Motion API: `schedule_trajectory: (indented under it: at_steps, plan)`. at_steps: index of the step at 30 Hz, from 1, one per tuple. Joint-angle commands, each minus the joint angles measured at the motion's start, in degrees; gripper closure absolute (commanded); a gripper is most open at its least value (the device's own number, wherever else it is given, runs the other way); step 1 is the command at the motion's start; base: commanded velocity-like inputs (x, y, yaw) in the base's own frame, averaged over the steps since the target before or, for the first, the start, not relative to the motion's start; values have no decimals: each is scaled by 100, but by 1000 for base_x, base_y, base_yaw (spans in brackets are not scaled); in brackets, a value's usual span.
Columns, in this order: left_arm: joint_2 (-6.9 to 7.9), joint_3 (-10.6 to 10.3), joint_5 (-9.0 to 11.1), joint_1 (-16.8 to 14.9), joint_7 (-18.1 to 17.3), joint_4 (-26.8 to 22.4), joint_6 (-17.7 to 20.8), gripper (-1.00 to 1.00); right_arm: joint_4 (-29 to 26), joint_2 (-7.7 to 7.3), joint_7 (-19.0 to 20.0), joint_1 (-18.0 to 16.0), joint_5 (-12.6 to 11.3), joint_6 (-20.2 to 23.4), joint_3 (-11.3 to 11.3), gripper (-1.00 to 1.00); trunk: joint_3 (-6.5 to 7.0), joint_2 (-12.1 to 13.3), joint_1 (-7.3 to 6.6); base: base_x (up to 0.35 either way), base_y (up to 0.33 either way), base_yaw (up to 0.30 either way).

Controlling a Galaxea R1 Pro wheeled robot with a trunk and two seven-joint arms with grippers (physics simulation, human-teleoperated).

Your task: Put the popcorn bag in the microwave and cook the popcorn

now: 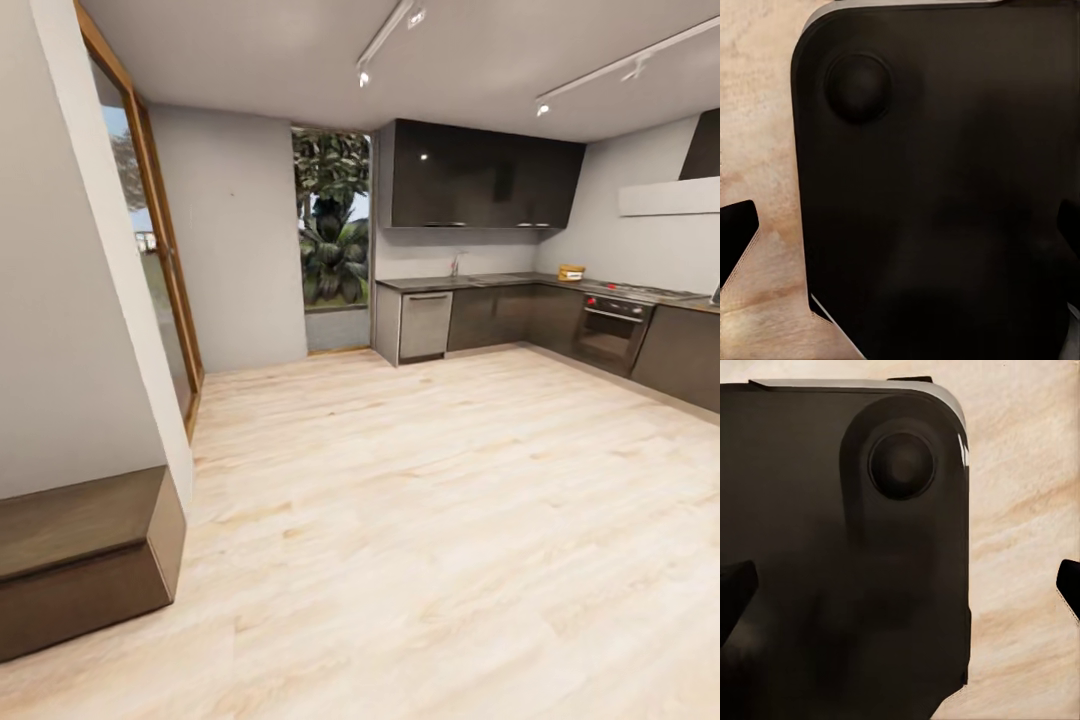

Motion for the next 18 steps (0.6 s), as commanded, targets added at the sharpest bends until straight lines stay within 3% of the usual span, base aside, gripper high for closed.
schedule_trajectory:
  at_steps: [1, 12, 18]
  plan:
    - [-1, 4, 13, 3, 0, -7, -1, -100, 1, 0, -5, -1, -6, -19, -17, -100, -4, -2, 3, 323, 0, 0]
    - [-19, 4, 21, 1, 0, -6, -5, -100, 1, 8, -5, -1, -22, -24, -21, -100, -4, -2, 3, 323, 0, -7]
    - [-19, 4, 22, 1, 0, -7, -9, -100, 1, 17, -5, -1, -36, -23, -26, -100, -4, -2, 3, 323, 0, -214]
